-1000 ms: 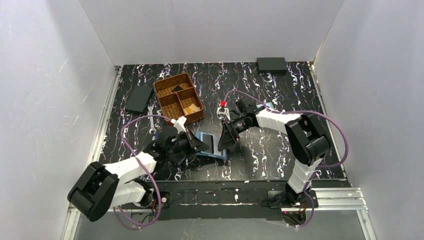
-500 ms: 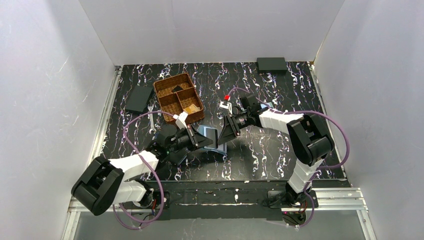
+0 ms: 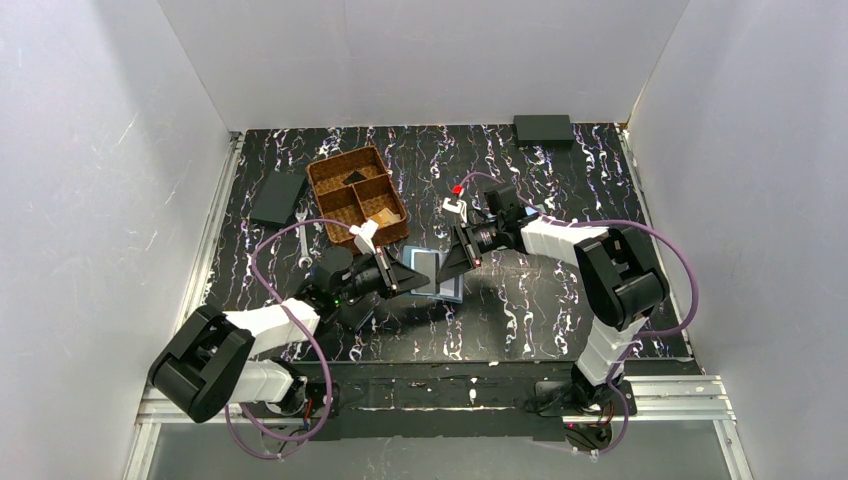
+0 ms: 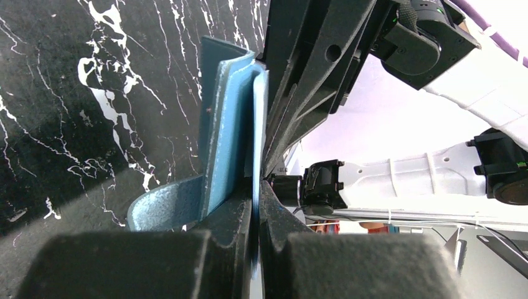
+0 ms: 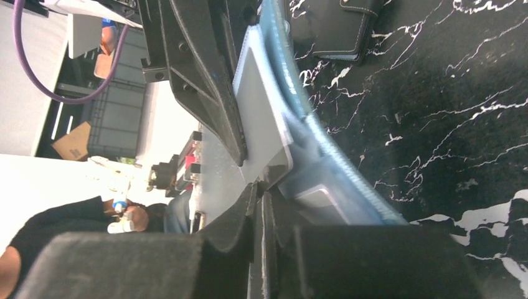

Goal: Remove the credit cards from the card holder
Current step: Remove the credit card from the card holder.

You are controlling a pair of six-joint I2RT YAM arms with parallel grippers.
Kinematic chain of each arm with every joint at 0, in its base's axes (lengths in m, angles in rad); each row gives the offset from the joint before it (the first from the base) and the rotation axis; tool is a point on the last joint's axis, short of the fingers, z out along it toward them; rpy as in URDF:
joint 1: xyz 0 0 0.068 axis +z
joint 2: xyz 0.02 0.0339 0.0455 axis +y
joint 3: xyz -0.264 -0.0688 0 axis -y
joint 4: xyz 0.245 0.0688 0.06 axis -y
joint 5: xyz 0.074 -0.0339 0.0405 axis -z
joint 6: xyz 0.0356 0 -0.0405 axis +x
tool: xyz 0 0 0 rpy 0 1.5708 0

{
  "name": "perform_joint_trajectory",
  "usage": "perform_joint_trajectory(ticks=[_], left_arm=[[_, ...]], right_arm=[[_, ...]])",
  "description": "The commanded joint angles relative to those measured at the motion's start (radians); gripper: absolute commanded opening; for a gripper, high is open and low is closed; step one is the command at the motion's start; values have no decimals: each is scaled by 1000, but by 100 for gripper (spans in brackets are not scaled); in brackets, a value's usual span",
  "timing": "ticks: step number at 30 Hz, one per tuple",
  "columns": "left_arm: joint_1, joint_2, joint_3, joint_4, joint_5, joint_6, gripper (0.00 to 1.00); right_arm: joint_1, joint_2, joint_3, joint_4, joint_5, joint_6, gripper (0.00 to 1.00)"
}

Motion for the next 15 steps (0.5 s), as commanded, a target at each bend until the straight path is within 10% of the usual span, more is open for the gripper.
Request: perform_joint_trajectory(ticks=[1,15], left_arm=[[-3,14,33,36,4,-2,0],[44,58,-48,35,1,13,20]], right_arm=[[24,14,11,46,-58,19,8],[-9,130,11,-142,65,-169,1]])
